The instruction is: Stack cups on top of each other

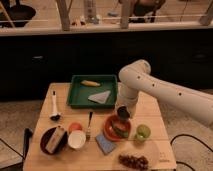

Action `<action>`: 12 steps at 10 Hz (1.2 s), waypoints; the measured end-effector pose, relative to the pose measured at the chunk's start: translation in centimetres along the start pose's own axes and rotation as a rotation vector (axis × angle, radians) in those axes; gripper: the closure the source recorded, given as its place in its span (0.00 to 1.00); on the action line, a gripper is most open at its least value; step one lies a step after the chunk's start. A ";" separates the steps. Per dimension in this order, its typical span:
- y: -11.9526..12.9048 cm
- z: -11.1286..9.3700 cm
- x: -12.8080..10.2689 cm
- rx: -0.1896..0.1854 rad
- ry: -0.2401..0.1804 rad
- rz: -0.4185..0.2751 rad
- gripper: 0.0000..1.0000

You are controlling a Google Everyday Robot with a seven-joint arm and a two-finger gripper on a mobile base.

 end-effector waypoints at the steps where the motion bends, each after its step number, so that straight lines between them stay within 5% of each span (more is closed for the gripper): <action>1: 0.2 -0.3 0.2 -0.006 0.000 0.002 0.99; 12: 3.5 -3.2 0.9 -0.019 0.001 0.037 0.99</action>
